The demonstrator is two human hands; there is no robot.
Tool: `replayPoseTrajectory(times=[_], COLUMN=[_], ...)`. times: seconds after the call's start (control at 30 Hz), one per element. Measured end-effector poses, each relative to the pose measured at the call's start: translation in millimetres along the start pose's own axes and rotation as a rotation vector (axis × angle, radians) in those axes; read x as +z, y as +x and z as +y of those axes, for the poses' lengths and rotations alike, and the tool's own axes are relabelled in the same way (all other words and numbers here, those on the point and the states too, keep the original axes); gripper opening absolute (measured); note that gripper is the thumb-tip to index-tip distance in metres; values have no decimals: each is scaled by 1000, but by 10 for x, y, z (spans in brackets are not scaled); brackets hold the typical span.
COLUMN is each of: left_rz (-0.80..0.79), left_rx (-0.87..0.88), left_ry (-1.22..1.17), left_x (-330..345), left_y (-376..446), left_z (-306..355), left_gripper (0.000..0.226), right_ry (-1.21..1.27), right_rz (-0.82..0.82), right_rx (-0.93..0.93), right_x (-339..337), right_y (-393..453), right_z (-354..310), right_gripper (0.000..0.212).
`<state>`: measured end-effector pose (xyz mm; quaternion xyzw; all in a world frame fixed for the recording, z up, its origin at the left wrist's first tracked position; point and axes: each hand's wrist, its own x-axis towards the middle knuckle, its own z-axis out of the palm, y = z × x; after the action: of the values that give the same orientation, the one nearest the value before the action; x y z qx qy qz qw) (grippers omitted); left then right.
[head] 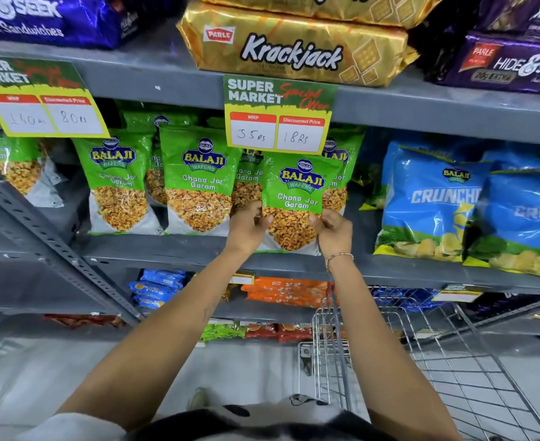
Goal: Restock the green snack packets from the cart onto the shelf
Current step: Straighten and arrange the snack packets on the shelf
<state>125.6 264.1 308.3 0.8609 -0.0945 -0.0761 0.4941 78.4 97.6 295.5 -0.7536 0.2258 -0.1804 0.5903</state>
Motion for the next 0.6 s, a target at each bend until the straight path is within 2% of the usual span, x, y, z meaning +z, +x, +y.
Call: replayPoseTrajectory(times=[0.3, 0.4, 0.53, 0.6], left_rz=[42, 40, 52, 64], left_rx=[38, 77, 105, 99], left_ry=[-164, -192, -227, -235], left_x=[325, 444, 586, 627], left_y=[-30, -44, -59, -41], left_z=[243, 339, 370, 340], left_gripper=[52, 49, 46, 43], right_ry=[72, 133, 142, 92], right_rz=[90, 124, 156, 134], right_rx=[-90, -92, -87, -94], right_x=[-371, -500, -605, -586], right_y=[174, 218, 237, 273], right_z=[98, 169, 262, 275], right_gripper=[17, 8, 25, 20])
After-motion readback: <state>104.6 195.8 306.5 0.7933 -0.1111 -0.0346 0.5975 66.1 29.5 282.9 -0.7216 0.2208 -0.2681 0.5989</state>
